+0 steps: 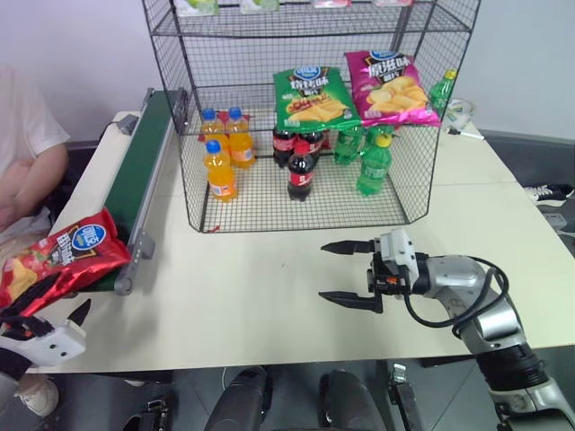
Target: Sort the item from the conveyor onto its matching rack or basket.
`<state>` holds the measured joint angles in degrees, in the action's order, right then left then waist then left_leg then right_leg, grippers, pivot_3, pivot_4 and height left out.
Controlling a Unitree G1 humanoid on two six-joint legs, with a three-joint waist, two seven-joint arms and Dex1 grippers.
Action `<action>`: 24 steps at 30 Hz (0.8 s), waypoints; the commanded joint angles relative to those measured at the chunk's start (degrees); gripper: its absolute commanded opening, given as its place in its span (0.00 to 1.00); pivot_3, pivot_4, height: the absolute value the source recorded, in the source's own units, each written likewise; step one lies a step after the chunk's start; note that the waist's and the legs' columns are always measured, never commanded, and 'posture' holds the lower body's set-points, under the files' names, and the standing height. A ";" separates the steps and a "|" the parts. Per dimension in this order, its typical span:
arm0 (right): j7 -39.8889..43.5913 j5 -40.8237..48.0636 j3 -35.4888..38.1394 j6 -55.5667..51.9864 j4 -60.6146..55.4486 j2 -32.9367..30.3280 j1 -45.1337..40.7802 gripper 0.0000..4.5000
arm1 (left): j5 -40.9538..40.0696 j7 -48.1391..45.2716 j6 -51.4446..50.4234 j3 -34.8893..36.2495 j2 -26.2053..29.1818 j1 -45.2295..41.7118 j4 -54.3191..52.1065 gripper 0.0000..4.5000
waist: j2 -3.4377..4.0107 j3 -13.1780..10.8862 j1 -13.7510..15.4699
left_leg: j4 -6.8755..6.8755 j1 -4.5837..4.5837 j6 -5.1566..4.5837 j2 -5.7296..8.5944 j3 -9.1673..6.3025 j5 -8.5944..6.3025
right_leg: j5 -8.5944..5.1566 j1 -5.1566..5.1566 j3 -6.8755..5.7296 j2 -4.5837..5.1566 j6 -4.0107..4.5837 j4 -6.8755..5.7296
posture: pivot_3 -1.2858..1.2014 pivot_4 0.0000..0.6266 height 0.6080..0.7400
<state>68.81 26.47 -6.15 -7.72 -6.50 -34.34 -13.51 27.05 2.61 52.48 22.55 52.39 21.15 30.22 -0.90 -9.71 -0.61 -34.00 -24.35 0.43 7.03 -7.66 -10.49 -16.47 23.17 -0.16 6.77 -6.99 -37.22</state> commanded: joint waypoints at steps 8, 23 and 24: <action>-0.86 -0.50 2.68 2.01 -0.19 -0.22 -0.02 1.00 | -2.61 2.34 1.94 -0.53 2.00 -1.65 3.99 0.00 | 0.00 0.00 -0.01 | 0.00 0.01 -0.01 0.00 0.00 0.01 | 0.01 0.00 0.00 -0.01 -0.02 -0.02 | 0.52 0.24 1.00; -0.79 -1.08 2.09 2.66 0.82 0.15 -0.67 1.00 | -5.36 4.34 2.63 3.25 1.54 0.65 -2.27 0.00 | -0.01 0.01 0.06 | -0.02 0.03 -0.01 0.00 0.00 0.01 | 0.01 -0.02 0.00 -0.01 -0.02 -0.05 | 0.52 0.24 1.00; -0.75 -1.13 2.03 2.72 0.97 0.18 -0.83 1.00 | -5.46 4.29 2.42 3.23 1.53 0.39 -2.39 0.00 | -0.01 0.01 0.03 | -0.02 0.04 -0.01 0.00 0.00 0.01 | 0.01 -0.03 0.00 -0.01 -0.02 -0.05 | 0.52 0.24 1.00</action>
<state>67.93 25.02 -5.17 -5.84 -5.15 -34.51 -13.53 23.21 6.63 55.27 23.91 53.52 21.73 28.82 -0.91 -9.70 -0.58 -34.02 -24.30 0.42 7.04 -7.66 -10.48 -16.45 23.13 -0.15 6.76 -7.01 -37.27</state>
